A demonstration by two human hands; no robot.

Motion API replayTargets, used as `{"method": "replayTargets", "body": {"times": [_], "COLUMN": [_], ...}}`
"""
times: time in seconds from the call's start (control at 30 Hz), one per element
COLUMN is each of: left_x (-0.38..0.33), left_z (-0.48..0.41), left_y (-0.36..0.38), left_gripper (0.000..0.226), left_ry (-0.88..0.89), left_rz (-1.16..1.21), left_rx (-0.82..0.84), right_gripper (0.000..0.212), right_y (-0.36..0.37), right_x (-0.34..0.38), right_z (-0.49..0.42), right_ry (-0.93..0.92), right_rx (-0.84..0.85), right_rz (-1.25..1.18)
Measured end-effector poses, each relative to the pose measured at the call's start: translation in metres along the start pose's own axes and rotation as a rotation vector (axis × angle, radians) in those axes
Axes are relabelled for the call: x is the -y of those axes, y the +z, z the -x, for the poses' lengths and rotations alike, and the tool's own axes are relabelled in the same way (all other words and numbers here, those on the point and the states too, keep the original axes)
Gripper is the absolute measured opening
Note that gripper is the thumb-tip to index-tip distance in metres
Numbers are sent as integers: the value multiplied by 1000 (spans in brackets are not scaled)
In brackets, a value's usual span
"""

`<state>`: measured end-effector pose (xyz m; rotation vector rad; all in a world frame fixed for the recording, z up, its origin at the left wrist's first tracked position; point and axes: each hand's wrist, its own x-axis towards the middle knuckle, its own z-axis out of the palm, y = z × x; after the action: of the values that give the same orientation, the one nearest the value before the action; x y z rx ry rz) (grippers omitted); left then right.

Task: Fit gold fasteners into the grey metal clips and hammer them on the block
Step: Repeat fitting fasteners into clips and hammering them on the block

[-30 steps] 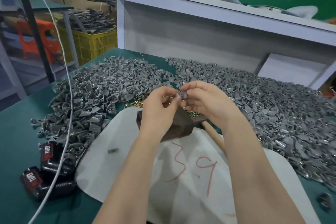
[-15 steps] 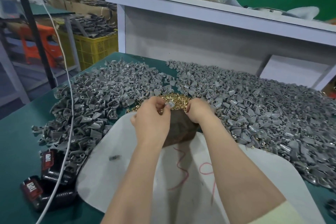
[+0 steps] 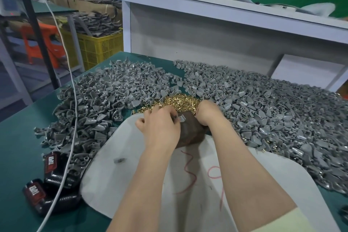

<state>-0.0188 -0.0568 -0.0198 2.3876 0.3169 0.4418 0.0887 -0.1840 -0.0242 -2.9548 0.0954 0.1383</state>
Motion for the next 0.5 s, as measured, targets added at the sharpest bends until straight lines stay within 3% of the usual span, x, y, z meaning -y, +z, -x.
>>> {"method": "replayTargets", "body": {"times": [0.13,0.27,0.37,0.5], "left_x": [-1,-1,0,-2], "left_z": [1,1,1,2], "left_y": [-1,-1,-1,-1], "left_gripper": [13,10,8,8], "left_ry": [0,8,18,46], "left_rz": [1,-14,-34,-65], "left_rx": [2,9,31,46], "right_gripper": [20,14,15,15], "right_y": [1,-10,-26,-29], "right_x": [-2,-5,-8,-10], "right_z": [3,17,39,71], "right_ry": [-11,-80,-148,-217], "right_rx": [-56,-233,-200,-127], "right_rz": [-60,-373,-663,-810]}}
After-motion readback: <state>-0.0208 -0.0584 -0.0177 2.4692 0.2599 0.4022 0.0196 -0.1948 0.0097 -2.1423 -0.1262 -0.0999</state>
